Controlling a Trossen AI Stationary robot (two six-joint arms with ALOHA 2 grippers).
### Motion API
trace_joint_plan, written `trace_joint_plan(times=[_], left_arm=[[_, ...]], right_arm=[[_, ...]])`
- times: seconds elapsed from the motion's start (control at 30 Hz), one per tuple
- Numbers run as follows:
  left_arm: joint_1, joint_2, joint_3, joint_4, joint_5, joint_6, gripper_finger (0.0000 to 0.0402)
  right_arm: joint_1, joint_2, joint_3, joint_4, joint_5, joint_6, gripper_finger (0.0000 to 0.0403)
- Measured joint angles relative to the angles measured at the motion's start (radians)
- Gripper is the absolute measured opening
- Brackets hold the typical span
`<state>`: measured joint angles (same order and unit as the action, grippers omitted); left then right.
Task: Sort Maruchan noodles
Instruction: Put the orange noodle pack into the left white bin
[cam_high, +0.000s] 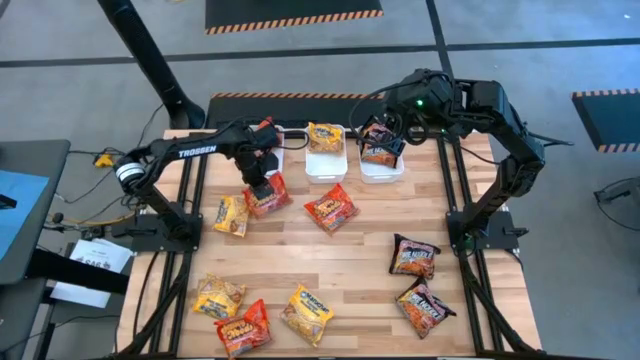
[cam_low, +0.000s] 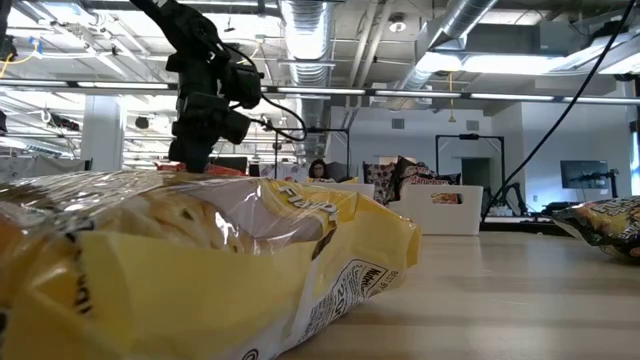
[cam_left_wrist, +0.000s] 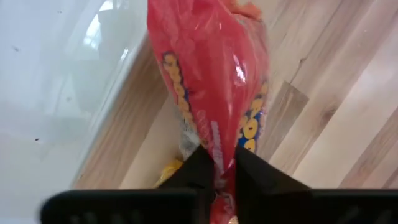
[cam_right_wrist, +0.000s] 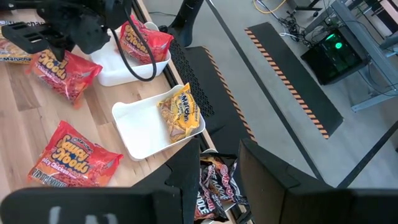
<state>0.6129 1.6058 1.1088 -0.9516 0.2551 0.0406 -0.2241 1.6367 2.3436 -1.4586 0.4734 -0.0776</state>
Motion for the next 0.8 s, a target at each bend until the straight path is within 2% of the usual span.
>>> trace_joint_plan(times=[0.23,0.4,0.5,0.6,0.8], left_arm=[[-0.011,-0.003,0.0,0.007,0.001,0.003,0.0001],[-0.032,-0.045,0.012,0.004,0.07,0.004,0.0],[-0.046,-0.088,0.03,0.005,0.074,0.004,0.0],[-0.053,-0.139,0.052,0.003,0.019,0.016,0.0],[-0.03,-0.232,0.116,0.008,-0.204,0.076,0.0]], right_arm=[[0.0,0.0,0.0,0.0,0.002,0.0,0.0137],[0.0,0.0,0.0,0.0,0.002,0.0,0.0137],[0.0,0.0,0.0,0.0,0.003,0.001,0.0137],[0.0,0.0,0.0,0.0,0.003,0.002,0.0137],[0.0,0.0,0.0,0.0,0.003,0.026,0.0137]])
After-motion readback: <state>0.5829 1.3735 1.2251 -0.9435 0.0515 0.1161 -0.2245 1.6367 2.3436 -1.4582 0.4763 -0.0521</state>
